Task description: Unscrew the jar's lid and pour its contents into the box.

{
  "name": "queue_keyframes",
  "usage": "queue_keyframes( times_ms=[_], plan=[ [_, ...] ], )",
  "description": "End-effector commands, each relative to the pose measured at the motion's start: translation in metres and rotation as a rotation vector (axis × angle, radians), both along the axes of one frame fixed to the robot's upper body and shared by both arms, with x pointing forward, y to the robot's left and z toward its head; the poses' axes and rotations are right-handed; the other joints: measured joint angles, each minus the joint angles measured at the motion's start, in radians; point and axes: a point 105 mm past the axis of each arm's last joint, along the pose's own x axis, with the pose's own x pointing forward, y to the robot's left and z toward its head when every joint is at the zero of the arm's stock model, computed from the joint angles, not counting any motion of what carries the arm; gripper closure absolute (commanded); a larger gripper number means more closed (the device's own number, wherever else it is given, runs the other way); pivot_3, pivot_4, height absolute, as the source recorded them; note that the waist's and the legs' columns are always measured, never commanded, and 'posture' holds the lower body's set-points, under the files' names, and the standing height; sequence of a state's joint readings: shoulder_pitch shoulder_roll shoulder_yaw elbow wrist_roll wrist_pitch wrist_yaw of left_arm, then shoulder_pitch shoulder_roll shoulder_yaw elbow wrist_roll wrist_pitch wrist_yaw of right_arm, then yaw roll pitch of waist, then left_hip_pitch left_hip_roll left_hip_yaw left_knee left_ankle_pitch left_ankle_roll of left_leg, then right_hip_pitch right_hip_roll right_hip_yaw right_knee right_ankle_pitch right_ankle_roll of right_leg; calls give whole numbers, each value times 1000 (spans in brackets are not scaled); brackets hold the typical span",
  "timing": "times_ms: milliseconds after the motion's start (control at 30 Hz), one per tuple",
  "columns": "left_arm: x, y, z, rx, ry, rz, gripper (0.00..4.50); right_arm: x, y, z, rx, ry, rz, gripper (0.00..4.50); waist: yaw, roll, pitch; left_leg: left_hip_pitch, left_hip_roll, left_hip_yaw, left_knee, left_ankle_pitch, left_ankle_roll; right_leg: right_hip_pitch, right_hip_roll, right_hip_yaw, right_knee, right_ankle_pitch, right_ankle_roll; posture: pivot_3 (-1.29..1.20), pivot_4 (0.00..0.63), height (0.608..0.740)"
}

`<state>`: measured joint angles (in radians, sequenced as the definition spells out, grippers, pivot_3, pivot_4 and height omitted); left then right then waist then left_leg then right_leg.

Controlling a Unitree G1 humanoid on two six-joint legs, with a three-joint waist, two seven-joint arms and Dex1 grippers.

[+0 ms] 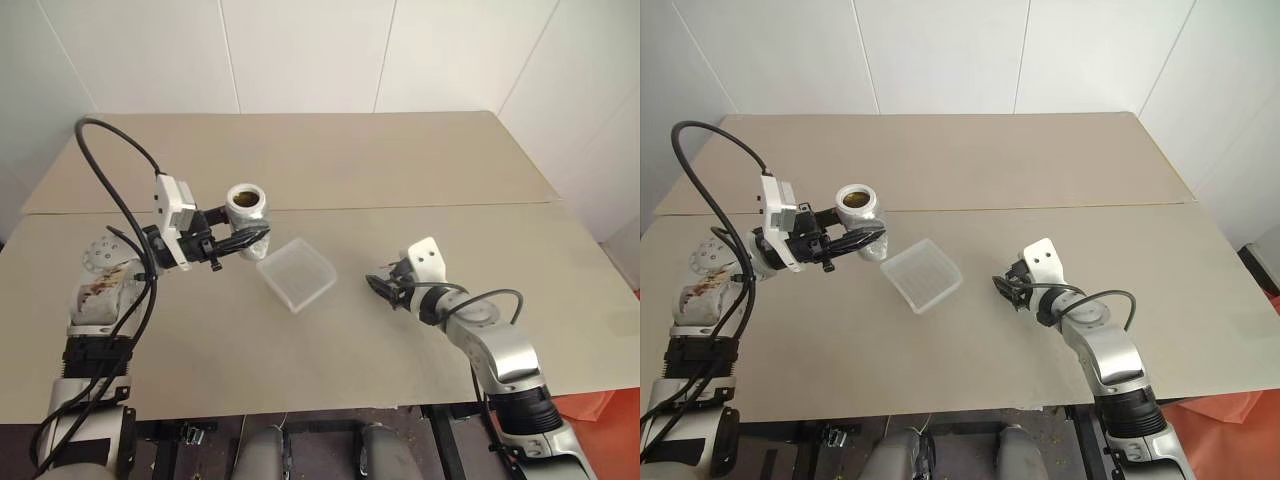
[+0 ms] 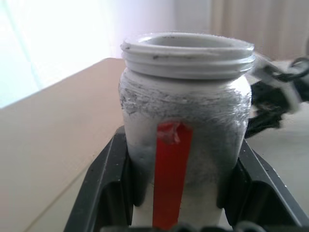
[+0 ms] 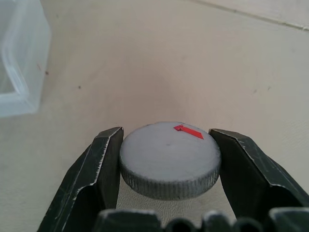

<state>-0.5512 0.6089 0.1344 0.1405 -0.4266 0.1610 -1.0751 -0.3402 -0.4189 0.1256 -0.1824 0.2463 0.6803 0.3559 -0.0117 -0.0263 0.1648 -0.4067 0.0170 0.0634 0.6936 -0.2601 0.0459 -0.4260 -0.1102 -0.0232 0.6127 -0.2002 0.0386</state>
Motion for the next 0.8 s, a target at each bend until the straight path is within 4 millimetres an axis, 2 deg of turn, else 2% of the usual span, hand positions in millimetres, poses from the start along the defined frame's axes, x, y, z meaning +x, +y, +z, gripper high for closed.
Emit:
queue_keyframes(
  times_ms=[33,67,167,267,333,433,633,800],
  plan=[
    [10,2,20,38,-136,125,2567,-6,-1,16,-28,-39,64,193,5,0,0,0,0,0,0,0,0,0,0,0,0,0,0,0,150,740],
    [15,3,20,85,-193,170,2567,-10,-2,23,-38,-36,99,22,6,0,0,0,0,0,0,0,0,0,0,-1,0,0,0,0,150,740],
    [28,4,25,235,-397,323,2567,-26,-3,49,-37,-42,223,22,14,0,0,0,0,0,0,0,0,0,0,-1,-1,0,0,0,150,740],
    [36,-2,24,590,-822,401,2567,-46,4,80,5,-44,389,22,21,0,0,0,-1,0,0,0,0,1,0,-1,-2,0,0,0,150,740],
    [36,-13,27,703,-1048,366,2567,-57,10,101,29,-51,487,22,21,0,0,1,0,0,-1,0,0,1,0,-1,-2,1,0,0,150,740],
    [34,-30,24,832,-1354,260,2567,-64,17,120,8,-51,580,22,24,0,0,0,0,0,-1,0,0,1,-1,-3,-2,1,0,0,150,740],
    [36,-51,7,967,-1808,55,2567,-70,33,139,-41,-80,696,22,26,0,0,-4,-1,2,0,-1,1,0,-2,-5,0,2,3,0,150,740],
    [38,-64,-6,976,-1987,-81,2567,-71,41,142,-51,-83,743,22,26,0,0,-11,-1,4,2,-1,1,-4,-3,-10,0,3,3,0,150,740]
  ],
)
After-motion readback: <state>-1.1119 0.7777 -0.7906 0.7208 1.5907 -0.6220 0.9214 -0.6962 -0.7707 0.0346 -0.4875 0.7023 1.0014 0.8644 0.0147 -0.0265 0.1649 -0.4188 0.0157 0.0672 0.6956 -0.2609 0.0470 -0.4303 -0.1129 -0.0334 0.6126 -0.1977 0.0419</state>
